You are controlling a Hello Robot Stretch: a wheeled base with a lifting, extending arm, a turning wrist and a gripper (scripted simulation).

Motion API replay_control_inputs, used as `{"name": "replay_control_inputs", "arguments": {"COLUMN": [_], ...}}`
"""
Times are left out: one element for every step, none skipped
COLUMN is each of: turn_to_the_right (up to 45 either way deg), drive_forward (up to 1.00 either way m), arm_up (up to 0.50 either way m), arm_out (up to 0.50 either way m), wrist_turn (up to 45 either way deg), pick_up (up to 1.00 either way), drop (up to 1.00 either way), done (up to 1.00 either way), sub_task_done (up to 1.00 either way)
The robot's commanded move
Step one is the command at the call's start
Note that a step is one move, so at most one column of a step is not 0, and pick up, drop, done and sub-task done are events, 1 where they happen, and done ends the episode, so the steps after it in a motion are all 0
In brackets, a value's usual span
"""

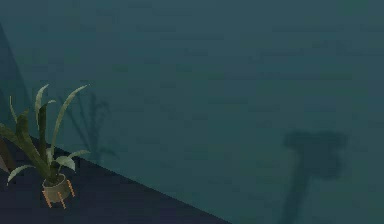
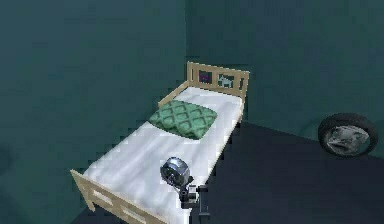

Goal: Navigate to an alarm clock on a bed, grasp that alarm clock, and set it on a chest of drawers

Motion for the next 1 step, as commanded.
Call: {"name": "replay_control_inputs", "arguments": {"turn_to_the_right": [0.0], "drive_forward": [0.0], "arm_up": [0.0], "arm_out": [0.0], "wrist_turn": [0.0], "pick_up": [1.0], "drop": [0.0], "done": [0.0], "sub_task_done": [0.0]}}
